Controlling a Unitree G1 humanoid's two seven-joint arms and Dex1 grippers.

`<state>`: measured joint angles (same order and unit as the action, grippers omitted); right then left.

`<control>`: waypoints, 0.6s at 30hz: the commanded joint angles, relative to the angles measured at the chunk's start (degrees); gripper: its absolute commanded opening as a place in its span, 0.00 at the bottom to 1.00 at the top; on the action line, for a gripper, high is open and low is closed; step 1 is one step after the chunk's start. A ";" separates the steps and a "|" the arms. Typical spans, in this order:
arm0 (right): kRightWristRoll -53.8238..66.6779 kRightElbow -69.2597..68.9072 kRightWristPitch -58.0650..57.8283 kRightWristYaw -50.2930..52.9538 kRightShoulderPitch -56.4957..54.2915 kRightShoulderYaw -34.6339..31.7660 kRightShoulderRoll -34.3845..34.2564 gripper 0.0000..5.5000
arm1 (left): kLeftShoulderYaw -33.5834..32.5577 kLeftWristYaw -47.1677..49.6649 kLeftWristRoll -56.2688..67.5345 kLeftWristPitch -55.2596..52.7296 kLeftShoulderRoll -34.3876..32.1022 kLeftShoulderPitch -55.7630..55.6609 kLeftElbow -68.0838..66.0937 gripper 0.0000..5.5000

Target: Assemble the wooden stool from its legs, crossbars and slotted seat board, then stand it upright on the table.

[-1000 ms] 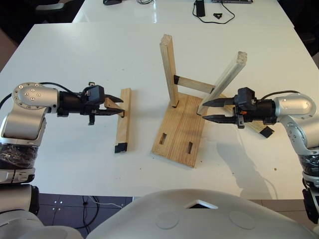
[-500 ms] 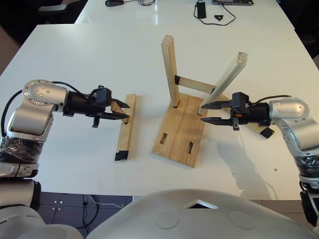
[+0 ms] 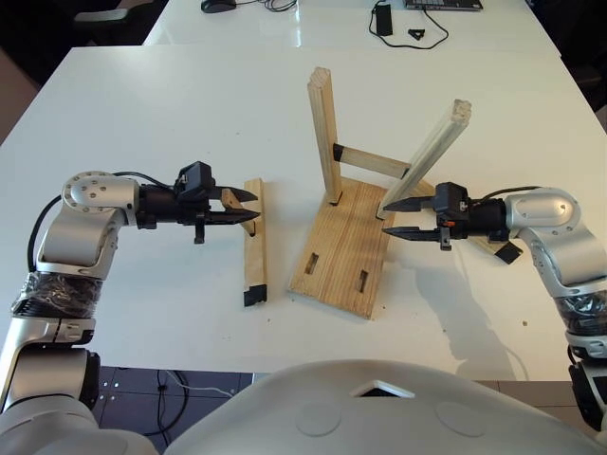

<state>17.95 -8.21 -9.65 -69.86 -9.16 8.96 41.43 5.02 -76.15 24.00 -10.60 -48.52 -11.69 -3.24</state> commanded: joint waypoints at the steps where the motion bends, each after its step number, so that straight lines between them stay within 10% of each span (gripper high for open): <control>1: -1.07 0.80 0.84 0.14 -1.42 0.44 -0.01 0.35 | 5.99 -0.19 -4.04 -3.15 1.46 6.31 -2.07 0.24; 18: -5.21 3.97 4.24 1.69 -2.14 1.72 -0.90 0.35 | 4.40 4.73 2.33 -5.89 3.82 11.15 0.41 0.24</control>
<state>13.46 -4.79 -6.18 -68.46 -10.10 10.54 40.69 4.52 -71.53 30.28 -11.72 -45.74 -6.40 0.26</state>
